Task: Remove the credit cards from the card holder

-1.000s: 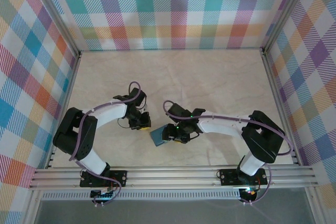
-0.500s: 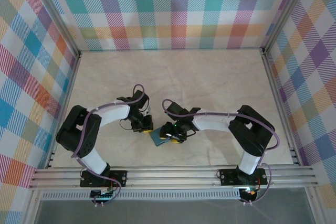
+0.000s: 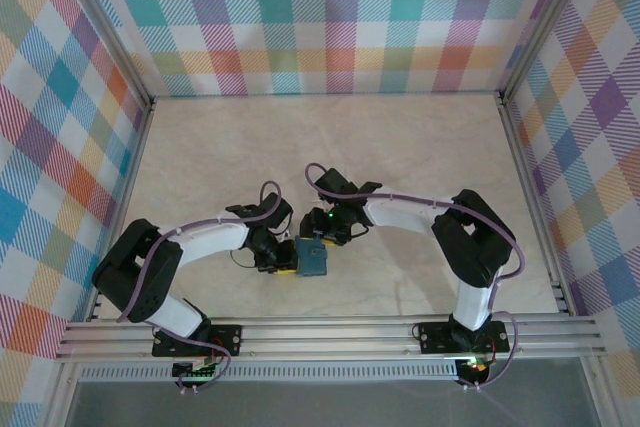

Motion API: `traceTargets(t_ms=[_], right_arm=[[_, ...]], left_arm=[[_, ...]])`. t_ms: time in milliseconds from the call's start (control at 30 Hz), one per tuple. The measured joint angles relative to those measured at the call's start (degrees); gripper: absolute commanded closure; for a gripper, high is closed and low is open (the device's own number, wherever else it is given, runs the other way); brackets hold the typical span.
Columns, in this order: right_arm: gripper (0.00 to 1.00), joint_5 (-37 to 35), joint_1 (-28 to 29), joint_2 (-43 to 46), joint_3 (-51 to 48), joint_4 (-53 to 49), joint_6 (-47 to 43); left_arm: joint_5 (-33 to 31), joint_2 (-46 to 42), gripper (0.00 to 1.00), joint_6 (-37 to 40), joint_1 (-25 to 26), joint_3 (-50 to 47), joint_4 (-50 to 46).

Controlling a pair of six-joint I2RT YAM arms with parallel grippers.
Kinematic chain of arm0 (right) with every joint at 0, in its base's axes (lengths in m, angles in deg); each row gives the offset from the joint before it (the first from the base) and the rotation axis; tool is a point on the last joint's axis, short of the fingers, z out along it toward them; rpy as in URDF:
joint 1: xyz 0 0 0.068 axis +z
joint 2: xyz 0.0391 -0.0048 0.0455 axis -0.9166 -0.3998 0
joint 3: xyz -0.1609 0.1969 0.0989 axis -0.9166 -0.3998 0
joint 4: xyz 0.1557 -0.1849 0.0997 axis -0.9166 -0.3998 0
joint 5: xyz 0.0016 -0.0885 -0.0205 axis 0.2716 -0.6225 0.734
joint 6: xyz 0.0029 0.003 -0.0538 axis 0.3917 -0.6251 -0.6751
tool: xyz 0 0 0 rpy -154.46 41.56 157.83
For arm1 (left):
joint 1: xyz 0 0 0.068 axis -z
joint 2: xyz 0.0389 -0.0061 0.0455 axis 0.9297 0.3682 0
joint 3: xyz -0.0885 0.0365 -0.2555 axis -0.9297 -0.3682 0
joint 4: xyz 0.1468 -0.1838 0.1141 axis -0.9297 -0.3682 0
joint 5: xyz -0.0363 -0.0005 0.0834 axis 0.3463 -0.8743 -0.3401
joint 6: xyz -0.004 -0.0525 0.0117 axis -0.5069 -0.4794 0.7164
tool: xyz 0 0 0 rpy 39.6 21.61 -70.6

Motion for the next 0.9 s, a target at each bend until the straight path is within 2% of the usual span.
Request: traceTargets(t_ms=[333,600,900], right_arm=[[0.49,-1.9,0.72,0.02,0.7,-8.17,-3.63],[0.45,-1.97,2.1,0.0,2.21,-10.75,-4.04],[0.44,-2.21,2.43,-0.74,3.61,-11.47,-4.02]], left_arm=[[-1.88,-4.63,0.91,-3.69,-0.76,0.79,0.07],[2.67,-3.17,1.0,-5.77,-4.81,2.86,4.17],[7.34,2.12,1.0,-6.64,-6.43,3.02,8.57]])
